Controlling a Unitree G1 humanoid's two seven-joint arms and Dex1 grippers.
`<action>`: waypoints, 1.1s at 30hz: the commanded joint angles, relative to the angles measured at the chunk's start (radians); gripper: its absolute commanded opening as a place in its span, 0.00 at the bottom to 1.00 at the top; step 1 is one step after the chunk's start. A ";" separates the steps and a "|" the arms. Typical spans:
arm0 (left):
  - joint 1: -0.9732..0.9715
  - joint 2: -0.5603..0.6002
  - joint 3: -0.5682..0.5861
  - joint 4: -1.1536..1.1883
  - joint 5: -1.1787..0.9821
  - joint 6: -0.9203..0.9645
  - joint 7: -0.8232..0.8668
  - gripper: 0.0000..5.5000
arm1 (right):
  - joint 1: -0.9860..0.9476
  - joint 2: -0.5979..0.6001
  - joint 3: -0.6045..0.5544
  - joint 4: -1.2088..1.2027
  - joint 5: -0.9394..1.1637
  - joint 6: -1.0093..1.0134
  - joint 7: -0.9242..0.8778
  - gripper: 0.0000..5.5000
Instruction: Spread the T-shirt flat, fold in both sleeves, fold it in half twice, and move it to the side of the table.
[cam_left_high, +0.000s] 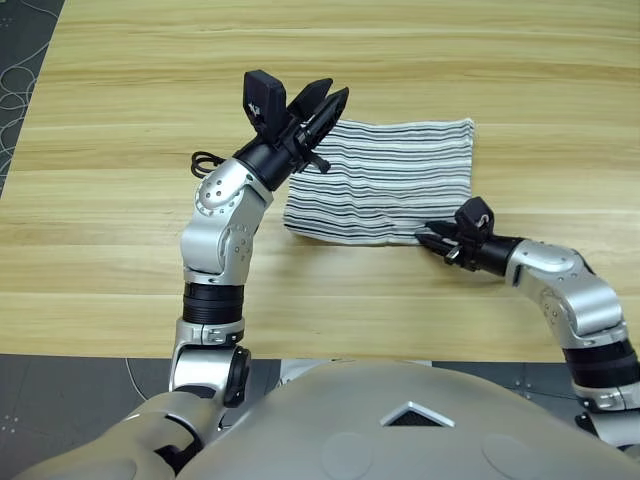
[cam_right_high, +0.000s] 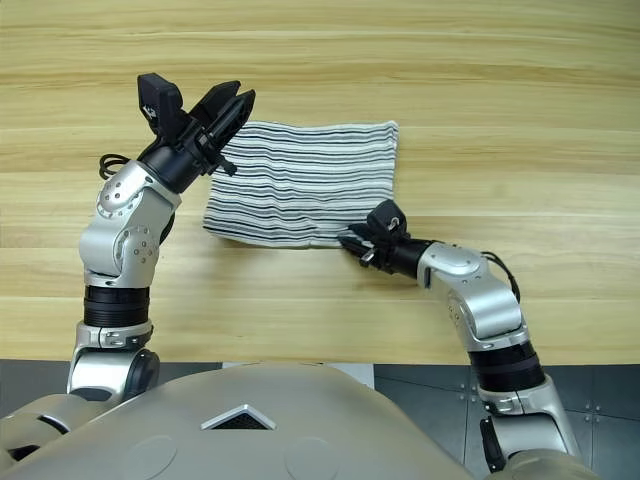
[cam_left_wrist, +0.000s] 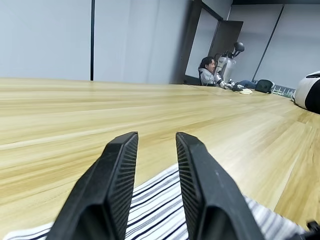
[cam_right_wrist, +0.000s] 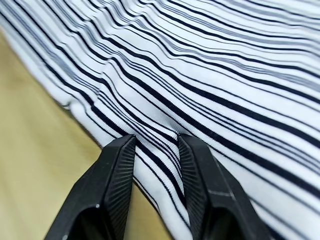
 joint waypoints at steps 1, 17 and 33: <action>-0.019 -0.009 0.002 0.018 0.017 -0.021 0.007 0.25 | 0.038 -0.177 0.020 0.159 -0.118 -0.042 0.108 0.29; 0.033 0.052 -0.140 0.085 0.195 -0.064 -0.024 0.25 | -0.140 0.140 -0.450 0.000 0.340 -0.192 0.017 0.29; -0.010 0.011 -0.296 0.306 0.453 -0.169 0.034 0.25 | 0.181 0.355 -0.582 -0.205 0.592 0.228 -0.567 0.52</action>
